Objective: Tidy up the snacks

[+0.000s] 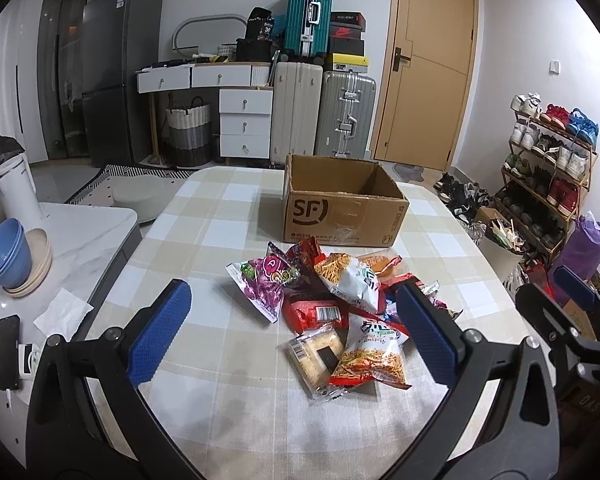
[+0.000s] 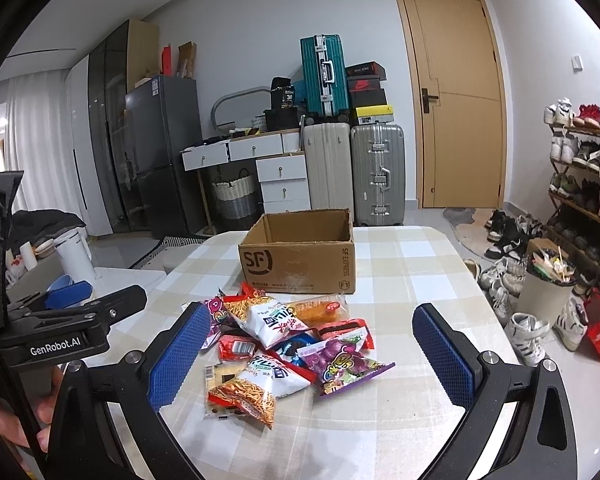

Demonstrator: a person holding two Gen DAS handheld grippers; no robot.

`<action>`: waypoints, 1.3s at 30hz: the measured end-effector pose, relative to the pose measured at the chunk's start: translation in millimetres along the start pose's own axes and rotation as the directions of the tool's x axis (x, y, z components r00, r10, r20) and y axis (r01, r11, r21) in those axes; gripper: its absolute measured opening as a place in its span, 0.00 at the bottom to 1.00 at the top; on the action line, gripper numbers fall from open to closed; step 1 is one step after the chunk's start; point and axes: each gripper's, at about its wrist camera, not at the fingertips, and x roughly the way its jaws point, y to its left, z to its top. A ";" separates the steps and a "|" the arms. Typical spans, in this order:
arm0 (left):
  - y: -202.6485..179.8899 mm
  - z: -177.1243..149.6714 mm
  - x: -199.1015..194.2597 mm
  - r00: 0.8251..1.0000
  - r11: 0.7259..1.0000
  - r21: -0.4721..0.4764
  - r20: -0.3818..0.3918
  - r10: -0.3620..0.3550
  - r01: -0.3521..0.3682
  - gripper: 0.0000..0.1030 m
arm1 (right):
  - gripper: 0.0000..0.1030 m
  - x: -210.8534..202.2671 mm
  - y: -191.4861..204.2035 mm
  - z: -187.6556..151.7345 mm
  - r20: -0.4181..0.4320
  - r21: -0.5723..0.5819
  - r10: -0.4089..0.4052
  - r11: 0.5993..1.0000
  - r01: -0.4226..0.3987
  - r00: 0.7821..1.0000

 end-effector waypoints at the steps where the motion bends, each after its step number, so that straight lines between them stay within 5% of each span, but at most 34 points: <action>1: -0.3 -0.1 0.8 1.000 1.000 -0.001 -0.003 -0.001 0.001 0.99 | 1.00 -0.4 -0.1 -0.5 0.000 0.001 0.001 1.000 -0.001 1.000; 10: -2.2 -2.0 5.0 1.000 1.000 0.008 -0.005 -0.008 0.008 0.99 | 1.00 1.1 1.1 -2.4 0.020 -0.016 -0.019 1.000 0.019 1.000; 20: 1.3 -6.2 19.6 1.000 1.000 0.010 -0.027 -0.007 0.008 0.99 | 1.00 22.6 1.1 -9.8 -0.044 0.004 0.065 0.998 -0.065 0.997; 29: 28.4 -23.4 56.8 0.995 0.999 -0.026 -0.100 0.024 -0.026 0.99 | 1.00 107.6 12.9 -38.5 -0.312 0.116 0.270 0.962 -0.245 0.911; 36: 46.1 -34.1 86.1 0.989 0.998 -0.047 -0.145 0.024 -0.031 0.99 | 1.00 159.7 20.7 -56.6 -0.427 0.154 0.269 0.962 -0.223 0.863; 38: 48.8 -36.1 90.8 0.987 0.998 -0.052 -0.157 0.019 -0.027 0.99 | 0.94 169.7 23.4 -63.1 -0.458 0.149 0.255 0.966 -0.210 0.851; 39: 50.0 -37.0 93.3 0.987 0.998 -0.055 -0.162 0.017 -0.026 0.99 | 0.83 170.7 22.6 -64.1 -0.473 0.155 0.263 0.964 -0.214 0.841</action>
